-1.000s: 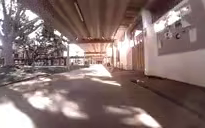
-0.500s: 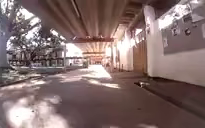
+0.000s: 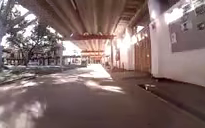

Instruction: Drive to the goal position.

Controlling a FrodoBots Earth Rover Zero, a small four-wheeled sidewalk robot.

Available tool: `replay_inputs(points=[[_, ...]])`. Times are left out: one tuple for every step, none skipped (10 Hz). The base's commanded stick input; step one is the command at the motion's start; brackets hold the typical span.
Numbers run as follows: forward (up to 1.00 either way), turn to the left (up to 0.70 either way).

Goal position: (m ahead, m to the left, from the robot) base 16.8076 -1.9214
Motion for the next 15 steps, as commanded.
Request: replay_inputs(points=[[1.00,0.01],[1.00,0.01],[1.00,0.01],[1.00,0.01],[1.00,0.01],[1.00,0.01],[1.00,0.01],[1.00,0.01],[1.00,0.01],[1.00,0.01],[1.00,0.01],[1.00,0.01],[1.00,0.01],[1.00,0.01],[1.00,0.01]])
